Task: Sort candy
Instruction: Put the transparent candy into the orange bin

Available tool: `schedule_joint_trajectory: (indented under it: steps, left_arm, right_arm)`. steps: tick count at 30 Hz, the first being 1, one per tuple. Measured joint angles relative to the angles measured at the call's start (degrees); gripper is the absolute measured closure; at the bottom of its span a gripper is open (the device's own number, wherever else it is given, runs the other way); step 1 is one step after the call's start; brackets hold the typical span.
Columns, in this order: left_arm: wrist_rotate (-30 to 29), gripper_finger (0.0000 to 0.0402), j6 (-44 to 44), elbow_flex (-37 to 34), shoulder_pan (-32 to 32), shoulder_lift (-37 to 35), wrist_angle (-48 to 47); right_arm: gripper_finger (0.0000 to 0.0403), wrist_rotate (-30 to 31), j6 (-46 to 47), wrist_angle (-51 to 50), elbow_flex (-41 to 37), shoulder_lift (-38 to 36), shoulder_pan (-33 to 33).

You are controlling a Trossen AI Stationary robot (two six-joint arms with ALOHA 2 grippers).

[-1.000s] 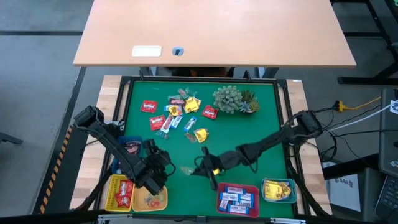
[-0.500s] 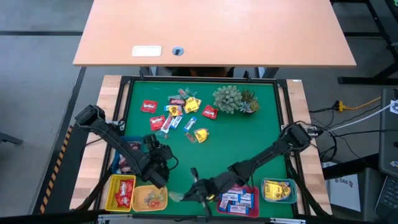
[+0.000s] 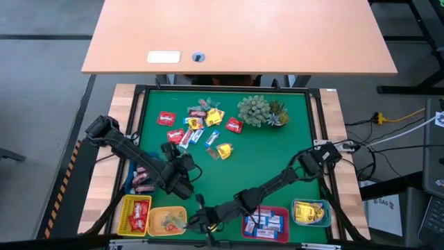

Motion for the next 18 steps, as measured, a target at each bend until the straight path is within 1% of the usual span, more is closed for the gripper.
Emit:
schedule_joint_trajectory:
  steps: [7,13,15,18]
  left_arm:
    - [0.0,0.021,0.0,0.0,0.1,0.0,0.0]
    - [0.0,0.021,0.0,0.0,0.1,0.0,0.1]
    - [0.0,0.021,0.0,0.0,0.1,0.0,0.2]
    - [0.0,0.021,0.0,0.0,0.1,0.0,0.2]
  right_arm:
    - [0.0403,0.2,0.5,0.3,1.7,3.8,-1.6]
    - [0.0402,0.1,5.8,-0.4,1.8,4.2,-2.9]
    - [0.0395,0.1,6.3,-0.9,1.8,4.2,-3.1]
    - [0.0371,0.0,6.2,-0.9,1.8,4.3,-3.1]
